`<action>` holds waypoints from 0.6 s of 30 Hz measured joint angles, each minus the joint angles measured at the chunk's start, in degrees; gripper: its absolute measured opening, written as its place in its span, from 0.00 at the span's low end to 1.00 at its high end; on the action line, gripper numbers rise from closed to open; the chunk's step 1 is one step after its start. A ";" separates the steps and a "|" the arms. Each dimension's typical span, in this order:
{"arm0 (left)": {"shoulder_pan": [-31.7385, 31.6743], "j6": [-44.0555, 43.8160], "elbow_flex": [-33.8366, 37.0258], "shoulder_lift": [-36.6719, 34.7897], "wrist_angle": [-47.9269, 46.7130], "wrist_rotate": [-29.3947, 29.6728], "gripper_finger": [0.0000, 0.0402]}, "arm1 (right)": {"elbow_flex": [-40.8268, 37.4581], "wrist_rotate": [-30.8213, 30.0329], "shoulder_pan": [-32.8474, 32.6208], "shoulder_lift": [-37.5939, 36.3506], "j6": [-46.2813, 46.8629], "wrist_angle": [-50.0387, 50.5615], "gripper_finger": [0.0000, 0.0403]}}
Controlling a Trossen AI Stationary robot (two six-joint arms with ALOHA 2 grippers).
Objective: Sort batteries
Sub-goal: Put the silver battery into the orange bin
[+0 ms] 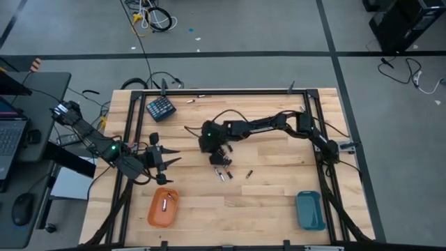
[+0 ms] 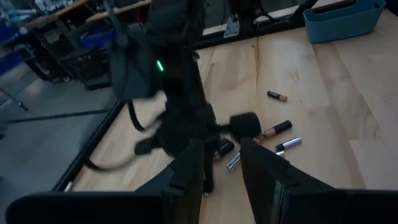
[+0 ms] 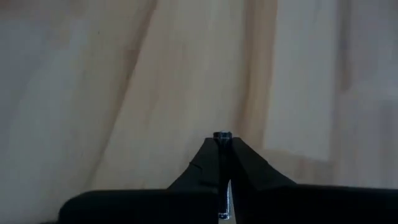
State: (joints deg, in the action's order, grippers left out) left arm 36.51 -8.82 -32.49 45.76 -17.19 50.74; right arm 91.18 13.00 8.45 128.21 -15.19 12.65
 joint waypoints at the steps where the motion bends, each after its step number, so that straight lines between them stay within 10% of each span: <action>1: 0.00 -0.96 0.00 0.01 -0.78 0.00 0.26 | 0.00 1.11 0.17 -1.08 -0.04 -0.78 0.02; 8: 0.00 -7.98 0.50 0.00 -5.10 0.02 0.26 | -3.22 16.37 0.61 -7.23 1.44 -14.67 0.02; 18: -0.42 -7.52 9.82 0.03 15.91 -2.35 0.26 | -16.72 22.03 -4.70 -9.88 16.43 -70.17 0.02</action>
State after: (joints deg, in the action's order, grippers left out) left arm 36.09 -16.34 -22.67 45.78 -1.28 48.40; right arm 74.46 35.04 3.76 118.32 1.24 -57.53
